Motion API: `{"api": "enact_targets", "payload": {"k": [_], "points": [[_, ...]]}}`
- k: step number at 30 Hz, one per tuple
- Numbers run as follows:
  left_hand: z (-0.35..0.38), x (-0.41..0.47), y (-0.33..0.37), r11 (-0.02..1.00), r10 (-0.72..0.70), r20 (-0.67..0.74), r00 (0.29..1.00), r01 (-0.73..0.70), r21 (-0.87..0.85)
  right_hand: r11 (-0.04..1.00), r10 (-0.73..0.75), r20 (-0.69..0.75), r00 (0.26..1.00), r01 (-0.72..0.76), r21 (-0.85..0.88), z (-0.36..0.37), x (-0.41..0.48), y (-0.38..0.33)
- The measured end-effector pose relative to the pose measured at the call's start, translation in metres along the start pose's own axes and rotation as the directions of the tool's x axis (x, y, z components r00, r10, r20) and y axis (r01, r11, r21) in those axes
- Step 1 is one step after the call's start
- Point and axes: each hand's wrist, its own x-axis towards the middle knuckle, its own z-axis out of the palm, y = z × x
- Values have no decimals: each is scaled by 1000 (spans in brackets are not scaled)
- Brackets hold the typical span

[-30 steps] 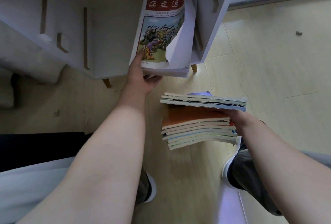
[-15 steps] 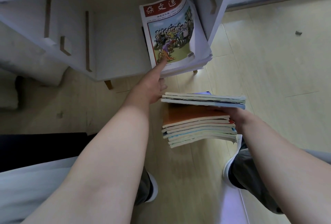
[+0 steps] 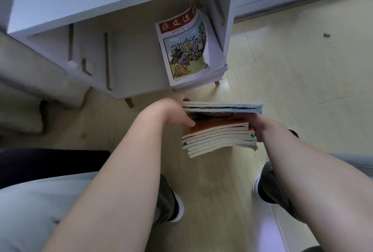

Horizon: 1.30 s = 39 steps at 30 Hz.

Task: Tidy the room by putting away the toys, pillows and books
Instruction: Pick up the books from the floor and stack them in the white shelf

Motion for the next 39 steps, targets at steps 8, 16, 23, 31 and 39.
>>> {"api": "enact_targets", "payload": {"k": [8,16,23,31,39], "points": [[25,7,-9,977,183,-331,926,-209,-46,995,38,-56,998,-43,-88,1,0,-5],[34,16,5,955,287,-376,881,-233,183,989,19,-114,993,-36,-143,1,7,-3],[37,22,13,942,262,-420,869,-136,306,990,44,-84,995,-55,-129,2,13,-1],[43,29,16,909,322,-381,867,-170,381,991,59,-81,995,-69,-116,-3,17,2],[41,26,17,890,327,-389,861,-142,434,995,51,-103,993,-59,-75,1,14,0]]}}
